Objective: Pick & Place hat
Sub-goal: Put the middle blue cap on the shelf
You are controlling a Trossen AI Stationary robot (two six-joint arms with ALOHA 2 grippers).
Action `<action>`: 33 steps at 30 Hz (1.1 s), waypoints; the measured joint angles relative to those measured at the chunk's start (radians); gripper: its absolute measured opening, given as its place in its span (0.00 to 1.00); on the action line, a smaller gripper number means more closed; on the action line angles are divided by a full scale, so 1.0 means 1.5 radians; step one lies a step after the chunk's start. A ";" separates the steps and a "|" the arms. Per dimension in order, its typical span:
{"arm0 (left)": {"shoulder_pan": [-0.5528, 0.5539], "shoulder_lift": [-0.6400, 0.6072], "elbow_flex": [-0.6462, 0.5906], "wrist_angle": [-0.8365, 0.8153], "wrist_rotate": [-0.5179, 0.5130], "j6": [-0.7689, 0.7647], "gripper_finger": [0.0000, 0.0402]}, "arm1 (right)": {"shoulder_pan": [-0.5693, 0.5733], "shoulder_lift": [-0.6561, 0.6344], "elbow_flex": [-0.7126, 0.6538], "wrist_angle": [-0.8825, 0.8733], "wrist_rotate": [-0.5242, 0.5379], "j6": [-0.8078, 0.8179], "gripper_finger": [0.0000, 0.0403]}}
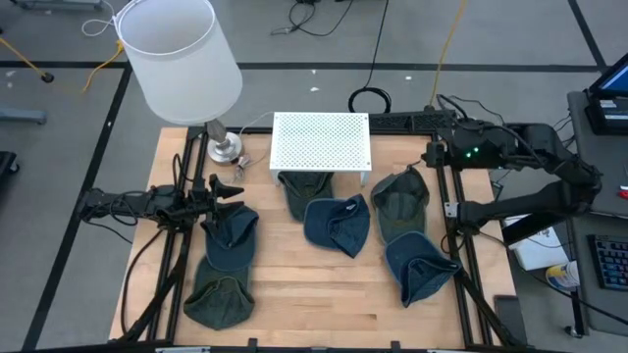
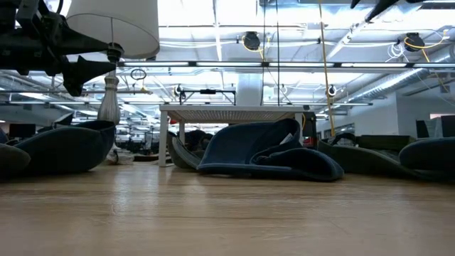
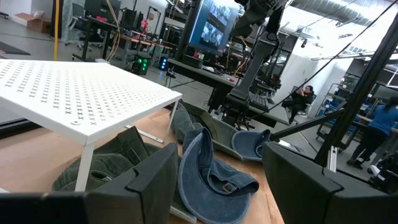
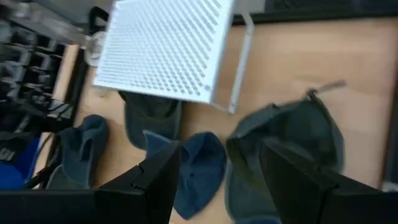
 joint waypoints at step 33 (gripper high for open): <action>0.000 0.000 0.000 0.000 0.000 0.000 0.60 | 0.089 0.217 0.044 -0.049 -0.017 0.030 0.52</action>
